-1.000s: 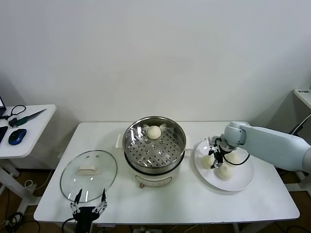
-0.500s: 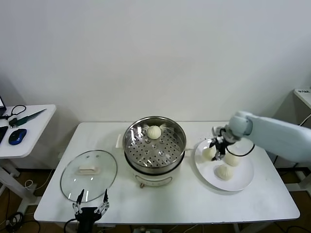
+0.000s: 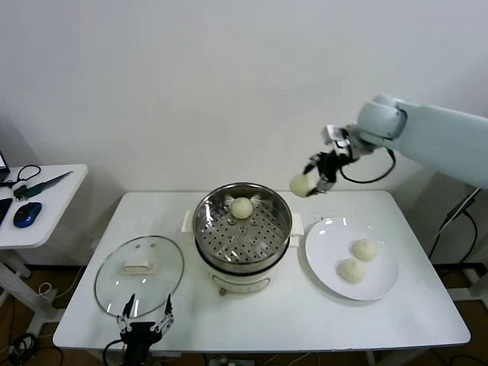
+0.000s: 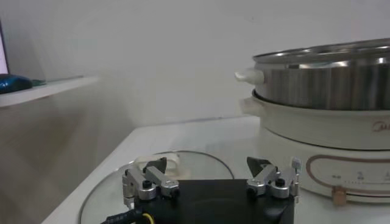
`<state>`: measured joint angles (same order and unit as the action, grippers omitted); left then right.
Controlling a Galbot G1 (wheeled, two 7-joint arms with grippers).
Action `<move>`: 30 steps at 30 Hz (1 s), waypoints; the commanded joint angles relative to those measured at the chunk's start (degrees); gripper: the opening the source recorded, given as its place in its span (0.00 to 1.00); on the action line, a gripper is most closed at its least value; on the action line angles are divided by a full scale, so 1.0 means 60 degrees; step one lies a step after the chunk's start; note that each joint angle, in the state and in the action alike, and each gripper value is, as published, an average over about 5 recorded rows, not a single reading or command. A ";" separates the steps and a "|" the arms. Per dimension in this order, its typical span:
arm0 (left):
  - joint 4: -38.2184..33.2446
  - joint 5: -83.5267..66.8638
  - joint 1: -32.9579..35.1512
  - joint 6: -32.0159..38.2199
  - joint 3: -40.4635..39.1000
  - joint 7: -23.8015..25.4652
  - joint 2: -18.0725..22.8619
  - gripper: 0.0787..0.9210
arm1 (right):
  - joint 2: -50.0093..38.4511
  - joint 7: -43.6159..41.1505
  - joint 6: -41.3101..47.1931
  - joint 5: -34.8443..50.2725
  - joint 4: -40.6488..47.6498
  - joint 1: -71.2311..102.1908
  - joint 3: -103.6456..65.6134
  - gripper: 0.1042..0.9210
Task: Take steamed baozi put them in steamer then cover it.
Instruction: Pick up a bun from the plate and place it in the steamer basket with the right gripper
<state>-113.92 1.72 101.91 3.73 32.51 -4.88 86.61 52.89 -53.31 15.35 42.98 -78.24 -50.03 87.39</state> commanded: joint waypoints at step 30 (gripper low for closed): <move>-0.0061 -0.0016 0.0097 -0.0050 0.0070 0.0004 -0.0036 0.88 | 0.4490 0.2935 0.2276 0.0209 0.1377 0.2816 0.0065 0.68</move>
<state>-114.31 1.60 102.45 3.47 32.93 -4.88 86.42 77.62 -37.68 27.45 44.63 -71.85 -36.32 87.92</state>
